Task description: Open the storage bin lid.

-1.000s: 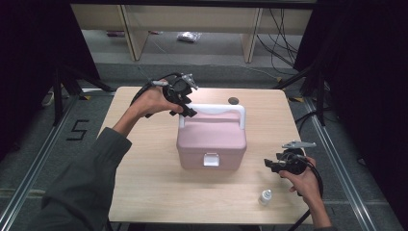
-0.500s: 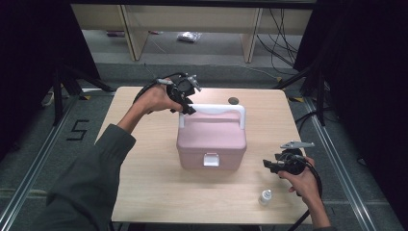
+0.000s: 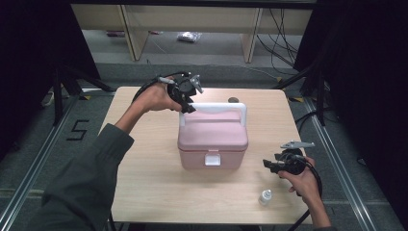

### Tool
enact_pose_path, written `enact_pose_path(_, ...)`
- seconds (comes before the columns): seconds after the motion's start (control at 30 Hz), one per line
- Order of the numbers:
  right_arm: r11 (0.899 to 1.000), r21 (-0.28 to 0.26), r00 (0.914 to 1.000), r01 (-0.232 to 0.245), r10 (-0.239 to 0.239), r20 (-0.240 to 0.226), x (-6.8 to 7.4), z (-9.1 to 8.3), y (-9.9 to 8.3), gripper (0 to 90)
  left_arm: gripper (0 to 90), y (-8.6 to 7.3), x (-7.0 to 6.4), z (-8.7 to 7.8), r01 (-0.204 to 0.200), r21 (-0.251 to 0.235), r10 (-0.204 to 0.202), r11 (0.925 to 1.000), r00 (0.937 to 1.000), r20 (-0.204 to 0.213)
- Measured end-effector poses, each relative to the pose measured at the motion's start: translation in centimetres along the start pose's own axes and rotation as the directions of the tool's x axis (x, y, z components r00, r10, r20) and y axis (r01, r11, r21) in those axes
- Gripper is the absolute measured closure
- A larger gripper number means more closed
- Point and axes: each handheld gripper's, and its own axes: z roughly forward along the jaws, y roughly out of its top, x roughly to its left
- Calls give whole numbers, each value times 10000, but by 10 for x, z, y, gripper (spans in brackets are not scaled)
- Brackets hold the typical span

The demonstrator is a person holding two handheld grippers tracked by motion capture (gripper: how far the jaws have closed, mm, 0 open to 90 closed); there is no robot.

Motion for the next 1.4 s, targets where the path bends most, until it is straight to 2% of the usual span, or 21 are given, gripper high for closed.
enact_pose_path(0.03, 9999, 59, 9999, -127, 127, 15, 1, -1, 0, 403, 698, 0, 1, -1, -68, 43, 67, 10000, 10000, 38)
enact_pose_path(0.07, 9997, -149, 9998, 188, -188, 43, -1, 0, 0, 404, 700, 0, 1, -2, -39, -7, 39, 10000, 10000, 2)
enact_pose_path(0.17, 9997, -195, 9999, -119, 119, -28, 3, -4, 2, 420, 702, 1, 3, -4, 17, -76, -18, 10000, 10000, -49)
enact_pose_path(0.2, 9987, -420, 9996, 293, -294, -24, 1, -4, 3, 427, 703, 1, 4, -4, 19, -99, -19, 9999, 10000, -25)
enact_pose_path(0.23, 9988, -487, 10000, 60, -63, -62, 4, -7, 5, 432, 703, 0, 5, -4, -6, -67, 6, 10000, 10000, 17)
enact_pose_path(0.27, 9966, -729, 9992, 392, -396, -45, 5, -10, 8, 457, 704, 0, 6, -4, -10, -69, 11, 10000, 10000, 57)
enact_pose_path(0.33, 9974, -692, 9997, 207, -217, -143, 8, -13, 9, 465, 705, 0, 7, -5, -58, -65, 59, 10000, 10000, 69)
enact_pose_path(0.37, 9951, -884, 9990, 454, -457, -11, 8, -14, 10, 477, 706, 1, 7, -5, -87, -87, 88, 9999, 9999, 89)
enact_pose_path(0.43, 9950, -971, 9994, 234, -256, -218, 12, -19, 14, 499, 709, 2, 8, -7, -154, -67, 154, 9999, 9998, 97)
enact_pose_path(0.5, 9898, -1312, 9977, 561, -605, -295, 13, -23, 17, 529, 710, 3, 10, -9, -125, -83, 125, 9999, 9999, 77)
enact_pose_path(0.67, 9835, -1725, 9956, 547, -669, -655, 23, -31, 25, 613, 712, 5, 13, -11, -118, -33, 119, 9999, 9998, 155)
enact_pose_path(0.73, 9733, -2179, 9932, 720, -900, -736, 27, -34, 28, 671, 713, 5, 13, -11, -144, -26, 145, 9999, 9998, 160)
enact_pose_path(0.8, 9681, -2254, 9901, 1098, -1264, -606, 31, -40, 32, 751, 713, 5, 14, -11, -134, -27, 135, 9999, 9998, 173)
enact_pose_path(0.9, 9624, -2386, 9844, 1301, -1540, -846, 35, -43, 37, 811, 714, 6, 14, -11, -127, -3, 127, 9999, 9997, 219)
enact_pose_path(1.0, 9470, -2756, 9764, 1651, -1963, -896, 39, -42, 43, 850, 714, 7, 15, -12, -71, 31, 70, 10000, 9997, 233)
enact_pose_path(1.07, 9525, -2656, 9772, 1491, -1830, -1075, 43, -43, 46, 868, 714, 7, 16, -12, -43, 10, 43, 10000, 9996, 279)
enact_pose_path(1.2, 9400, -2958, 9685, 1701, -2148, -1258, 44, -41, 53, 900, 714, 7, 17, -13, -52, -33, 53, 10000, 9996, 283)
enact_pose_path(1.23, 9422, -3037, 9722, 1419, -1905, -1365, 47, -40, 54, 900, 714, 7, 17, -12, -23, -33, 24, 10000, 9996, 288)
enact_pose_path(1.3, 9435, -2969, 9682, 1474, -1989, -1516, 48, -38, 57, 900, 714, 7, 17, -12, -28, -42, 29, 10000, 9995, 313)
enact_pose_path(1.33, 9352, -3248, 9654, 1409, -2026, -1644, 50, -35, 61, 900, 714, 6, 17, -12, -7, -46, 9, 10000, 9995, 315)
enact_pose_path(1.4, 9373, -3190, 9633, 1402, -2036, -1749, 50, -34, 63, 900, 714, 6, 17, -12, -5, -34, 6, 10000, 9994, 343)
